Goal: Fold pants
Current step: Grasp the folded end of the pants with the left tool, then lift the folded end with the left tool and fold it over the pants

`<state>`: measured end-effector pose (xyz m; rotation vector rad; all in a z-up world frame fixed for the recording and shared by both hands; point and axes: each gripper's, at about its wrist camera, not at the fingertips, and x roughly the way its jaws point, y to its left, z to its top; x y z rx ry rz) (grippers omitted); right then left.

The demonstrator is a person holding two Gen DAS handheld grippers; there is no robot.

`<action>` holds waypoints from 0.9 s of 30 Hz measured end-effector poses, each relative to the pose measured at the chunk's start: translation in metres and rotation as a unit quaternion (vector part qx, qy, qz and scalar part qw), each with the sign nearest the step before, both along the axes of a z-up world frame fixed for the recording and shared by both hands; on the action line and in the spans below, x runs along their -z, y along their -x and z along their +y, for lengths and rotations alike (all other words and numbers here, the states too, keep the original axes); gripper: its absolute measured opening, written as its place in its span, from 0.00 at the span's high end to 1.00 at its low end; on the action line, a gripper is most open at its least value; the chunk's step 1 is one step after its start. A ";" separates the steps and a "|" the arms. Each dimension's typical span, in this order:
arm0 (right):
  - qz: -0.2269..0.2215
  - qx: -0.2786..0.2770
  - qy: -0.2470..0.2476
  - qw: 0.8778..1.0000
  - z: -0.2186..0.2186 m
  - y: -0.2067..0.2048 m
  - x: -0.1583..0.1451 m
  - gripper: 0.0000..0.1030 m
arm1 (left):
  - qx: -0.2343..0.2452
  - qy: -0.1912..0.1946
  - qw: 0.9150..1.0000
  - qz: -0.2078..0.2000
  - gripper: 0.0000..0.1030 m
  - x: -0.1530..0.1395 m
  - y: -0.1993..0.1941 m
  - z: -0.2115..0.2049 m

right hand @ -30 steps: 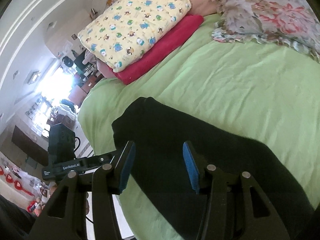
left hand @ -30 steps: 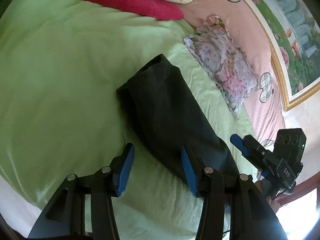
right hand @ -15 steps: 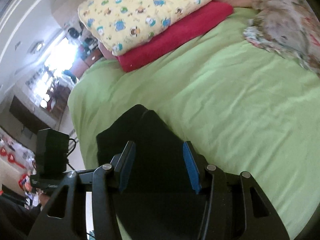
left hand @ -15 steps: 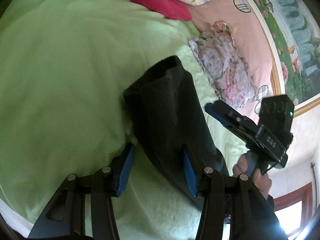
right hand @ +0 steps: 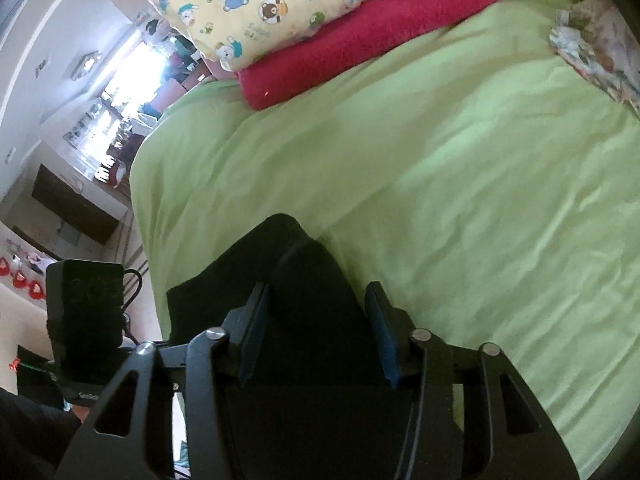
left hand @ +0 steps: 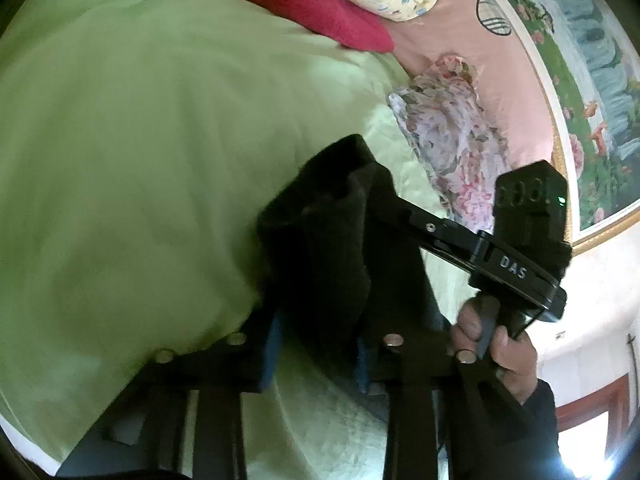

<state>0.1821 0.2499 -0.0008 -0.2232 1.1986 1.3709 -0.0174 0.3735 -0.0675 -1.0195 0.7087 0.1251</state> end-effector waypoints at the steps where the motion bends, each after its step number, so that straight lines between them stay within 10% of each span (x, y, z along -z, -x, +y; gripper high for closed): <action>1: 0.001 0.002 -0.003 1.000 -0.002 0.000 -0.001 0.64 | 0.001 -0.002 1.000 0.000 0.77 -0.001 0.000 0.000; 27: -0.032 0.139 -0.161 0.977 -0.172 0.012 -0.113 0.77 | 0.130 -0.133 0.976 -0.112 0.88 -0.142 -0.018 -0.135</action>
